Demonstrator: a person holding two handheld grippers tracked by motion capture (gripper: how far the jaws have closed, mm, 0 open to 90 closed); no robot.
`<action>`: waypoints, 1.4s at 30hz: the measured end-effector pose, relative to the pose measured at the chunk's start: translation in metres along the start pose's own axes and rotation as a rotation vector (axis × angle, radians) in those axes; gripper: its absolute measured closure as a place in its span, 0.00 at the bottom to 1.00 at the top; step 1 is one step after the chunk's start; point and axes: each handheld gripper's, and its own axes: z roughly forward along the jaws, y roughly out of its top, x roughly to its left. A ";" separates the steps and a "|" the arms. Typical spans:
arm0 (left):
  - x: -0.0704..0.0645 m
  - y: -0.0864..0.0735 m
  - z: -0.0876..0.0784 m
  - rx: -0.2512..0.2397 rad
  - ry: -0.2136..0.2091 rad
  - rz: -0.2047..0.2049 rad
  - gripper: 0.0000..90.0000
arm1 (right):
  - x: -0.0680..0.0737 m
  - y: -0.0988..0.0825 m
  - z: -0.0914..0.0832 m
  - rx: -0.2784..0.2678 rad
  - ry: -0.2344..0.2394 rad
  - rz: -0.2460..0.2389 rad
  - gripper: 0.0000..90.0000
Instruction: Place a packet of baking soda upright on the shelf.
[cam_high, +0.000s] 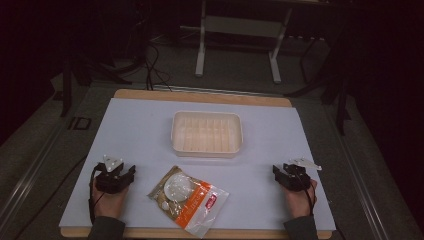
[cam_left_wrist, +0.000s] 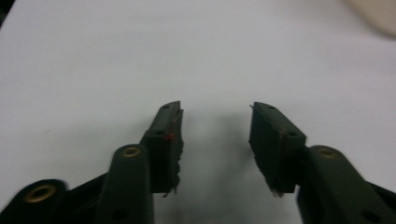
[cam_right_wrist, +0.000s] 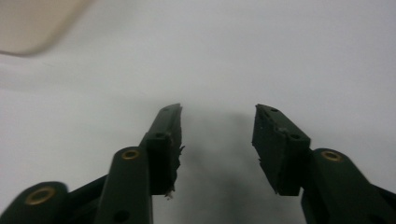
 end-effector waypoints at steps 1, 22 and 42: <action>0.001 -0.001 -0.001 -0.018 -0.016 -0.001 0.62 | 0.004 0.002 -0.007 -0.012 0.030 -0.014 0.60; 0.005 -0.005 -0.009 -0.061 -0.096 0.030 0.68 | 0.052 -0.007 -0.038 0.011 0.240 -0.086 0.56; 0.003 -0.005 -0.007 -0.048 -0.065 0.035 0.64 | 0.098 -0.027 -0.045 0.040 0.418 -0.053 0.45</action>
